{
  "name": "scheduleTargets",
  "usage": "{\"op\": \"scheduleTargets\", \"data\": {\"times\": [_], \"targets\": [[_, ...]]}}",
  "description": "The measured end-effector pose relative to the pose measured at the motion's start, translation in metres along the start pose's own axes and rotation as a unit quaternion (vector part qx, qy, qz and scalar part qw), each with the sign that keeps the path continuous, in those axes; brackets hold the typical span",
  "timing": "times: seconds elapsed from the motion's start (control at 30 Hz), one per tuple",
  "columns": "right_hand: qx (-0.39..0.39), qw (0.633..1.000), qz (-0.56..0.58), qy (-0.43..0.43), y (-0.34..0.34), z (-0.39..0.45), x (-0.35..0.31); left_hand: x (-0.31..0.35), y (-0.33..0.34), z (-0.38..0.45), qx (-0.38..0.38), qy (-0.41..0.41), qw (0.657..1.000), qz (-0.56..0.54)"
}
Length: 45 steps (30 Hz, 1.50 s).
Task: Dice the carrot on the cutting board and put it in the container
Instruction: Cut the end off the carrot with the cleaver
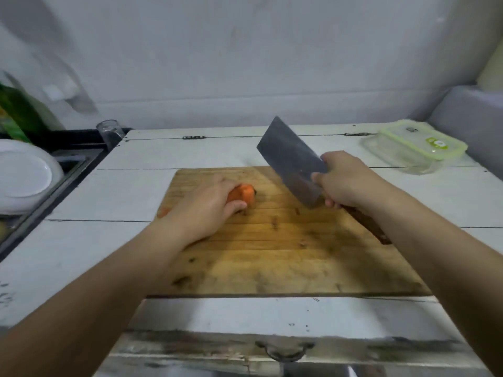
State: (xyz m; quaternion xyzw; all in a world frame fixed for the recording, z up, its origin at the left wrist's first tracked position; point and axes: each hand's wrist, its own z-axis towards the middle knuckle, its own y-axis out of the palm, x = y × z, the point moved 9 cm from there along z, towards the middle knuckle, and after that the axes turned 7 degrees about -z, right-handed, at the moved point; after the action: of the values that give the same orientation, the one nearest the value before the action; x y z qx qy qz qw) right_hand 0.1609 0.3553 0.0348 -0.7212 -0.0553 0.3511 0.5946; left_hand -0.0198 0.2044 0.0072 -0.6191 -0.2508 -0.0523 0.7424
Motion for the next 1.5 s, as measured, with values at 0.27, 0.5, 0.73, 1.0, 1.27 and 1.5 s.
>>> {"op": "scheduleTargets", "data": {"times": [0.27, 0.5, 0.73, 1.0, 1.27, 1.5], "targets": [[0.064, 0.994, -0.09, -0.017, -0.046, -0.05, 0.016, 0.037, 0.011, -0.019, 0.043, 0.03, 0.996, -0.069], [0.043, 0.997, 0.024, -0.054, -0.033, -0.053, 0.014, 0.042, 0.012, -0.024, 0.021, 0.115, 0.993, -0.005], [-0.006, 0.995, 0.085, -0.055, -0.034, -0.049, 0.016, 0.042, 0.011, -0.02, 0.014, 0.142, 0.988, -0.064], [0.001, 0.995, 0.073, -0.064, -0.024, -0.041, 0.025, 0.039, 0.01, -0.016, 0.0, 0.117, 0.987, -0.11], [0.014, 0.983, 0.054, -0.174, -0.058, -0.026, 0.019, 0.013, 0.001, -0.019, 0.025, 0.072, 0.993, -0.095], [0.001, 0.992, 0.004, -0.124, -0.052, -0.022, 0.014, 0.004, -0.001, -0.022, -0.01, 0.044, 0.999, -0.006]]}}
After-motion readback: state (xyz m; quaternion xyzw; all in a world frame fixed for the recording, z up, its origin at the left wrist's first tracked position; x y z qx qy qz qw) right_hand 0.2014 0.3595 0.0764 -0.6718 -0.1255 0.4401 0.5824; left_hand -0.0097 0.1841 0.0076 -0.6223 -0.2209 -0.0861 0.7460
